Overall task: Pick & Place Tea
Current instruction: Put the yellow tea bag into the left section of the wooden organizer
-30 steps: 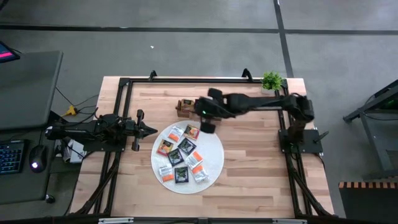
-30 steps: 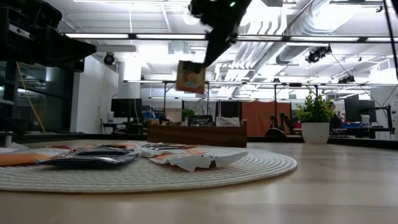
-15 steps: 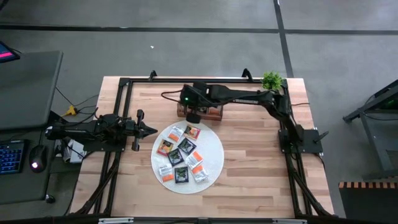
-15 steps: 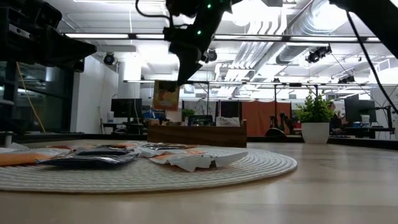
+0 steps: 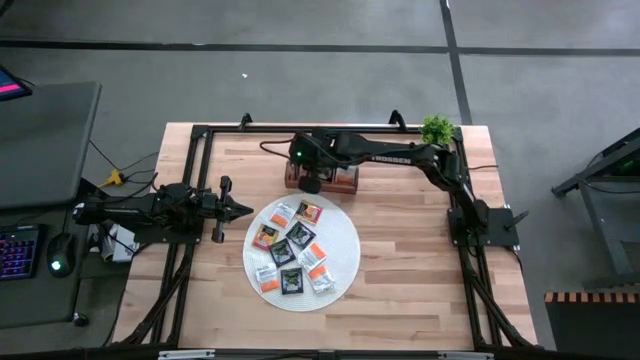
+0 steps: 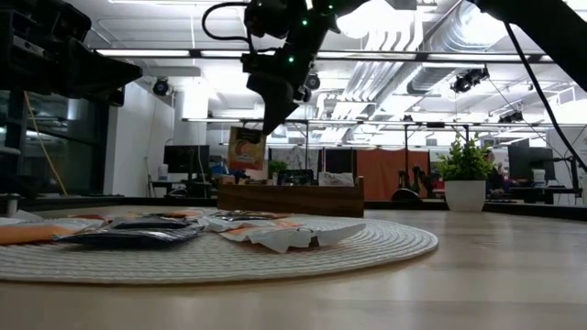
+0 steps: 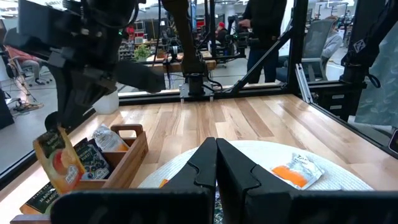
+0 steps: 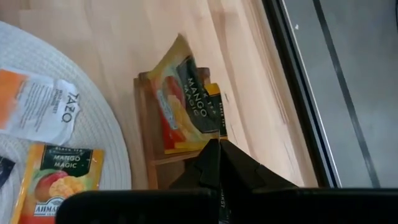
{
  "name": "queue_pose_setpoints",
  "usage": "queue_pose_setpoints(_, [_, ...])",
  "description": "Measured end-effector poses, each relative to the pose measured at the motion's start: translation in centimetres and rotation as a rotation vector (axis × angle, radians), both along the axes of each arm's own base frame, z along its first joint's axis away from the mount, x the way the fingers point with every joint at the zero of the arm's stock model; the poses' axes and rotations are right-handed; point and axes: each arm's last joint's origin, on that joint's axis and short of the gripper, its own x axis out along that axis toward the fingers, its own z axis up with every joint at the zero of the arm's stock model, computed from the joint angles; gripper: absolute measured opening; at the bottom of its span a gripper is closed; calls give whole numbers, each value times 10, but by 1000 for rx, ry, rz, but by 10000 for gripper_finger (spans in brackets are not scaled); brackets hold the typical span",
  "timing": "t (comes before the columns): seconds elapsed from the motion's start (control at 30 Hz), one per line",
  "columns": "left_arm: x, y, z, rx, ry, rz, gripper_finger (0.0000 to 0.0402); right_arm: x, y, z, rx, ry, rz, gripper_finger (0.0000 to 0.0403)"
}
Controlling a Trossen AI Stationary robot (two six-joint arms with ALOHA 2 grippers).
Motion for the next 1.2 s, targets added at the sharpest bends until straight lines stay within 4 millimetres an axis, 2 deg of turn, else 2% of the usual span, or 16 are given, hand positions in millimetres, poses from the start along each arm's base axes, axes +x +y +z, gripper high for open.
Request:
queue_pose_setpoints(0.47, [0,0,0,0,0,0,0,6,-6,-18,43,-1,-59,0])
queue_pose_setpoints(0.7, [0,0,0,0,0,0,0,5,-8,-31,60,59,-69,0])
queue_pose_setpoints(1.2, [0,0,0,0,0,0,0,5,-16,-33,60,53,-82,0])
